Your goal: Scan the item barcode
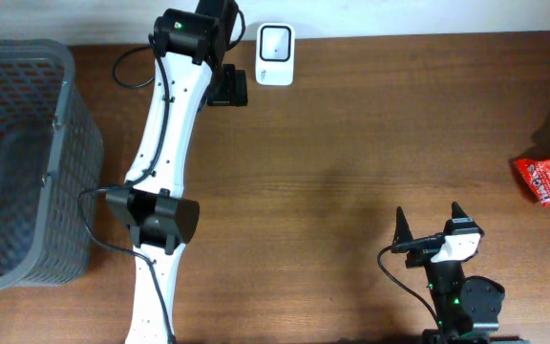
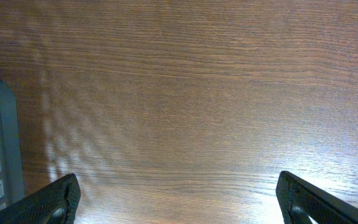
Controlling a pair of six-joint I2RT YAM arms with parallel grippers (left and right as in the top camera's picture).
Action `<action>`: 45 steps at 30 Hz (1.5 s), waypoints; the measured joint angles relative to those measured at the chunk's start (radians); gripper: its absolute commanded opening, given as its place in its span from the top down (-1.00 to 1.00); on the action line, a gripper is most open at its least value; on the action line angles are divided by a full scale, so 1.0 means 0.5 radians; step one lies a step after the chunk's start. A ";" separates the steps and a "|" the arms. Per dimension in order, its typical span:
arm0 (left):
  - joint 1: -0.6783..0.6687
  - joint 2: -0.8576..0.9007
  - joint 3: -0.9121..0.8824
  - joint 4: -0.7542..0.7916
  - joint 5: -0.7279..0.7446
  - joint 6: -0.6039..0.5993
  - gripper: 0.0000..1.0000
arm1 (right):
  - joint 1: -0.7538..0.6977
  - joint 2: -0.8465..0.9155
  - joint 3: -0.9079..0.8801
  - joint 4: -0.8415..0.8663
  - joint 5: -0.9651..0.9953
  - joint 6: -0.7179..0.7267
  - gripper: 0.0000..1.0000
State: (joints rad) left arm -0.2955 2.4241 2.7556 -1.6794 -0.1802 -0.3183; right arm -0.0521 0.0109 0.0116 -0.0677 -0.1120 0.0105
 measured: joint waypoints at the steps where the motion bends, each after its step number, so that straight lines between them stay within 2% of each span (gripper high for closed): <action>1: 0.000 0.000 0.000 0.001 0.001 0.000 -0.98 | 0.000 0.000 0.000 0.000 0.001 0.019 -0.97; 28: 0.000 0.000 0.000 -0.011 0.000 0.000 -0.98 | 0.000 0.000 0.000 0.001 0.006 -0.068 -0.97; 36: -0.089 -0.001 -0.012 0.010 0.000 0.000 -0.98 | 0.000 0.000 0.000 0.002 0.006 -0.068 -0.97; 40: -0.101 -0.029 -0.321 0.201 0.014 0.001 -0.98 | 0.000 0.000 0.000 0.002 0.006 -0.067 -0.97; 43: -0.107 -0.197 -0.823 0.590 0.037 0.001 -0.98 | 0.000 0.000 0.000 0.002 0.006 -0.067 -0.97; 45: -0.107 -0.546 -1.357 0.960 0.049 0.001 -0.98 | 0.000 0.000 0.000 0.002 0.006 -0.068 -0.97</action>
State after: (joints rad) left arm -0.3489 2.1509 2.0769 -1.1995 -0.1558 -0.3180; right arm -0.0521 0.0109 0.0116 -0.0669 -0.1089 -0.0235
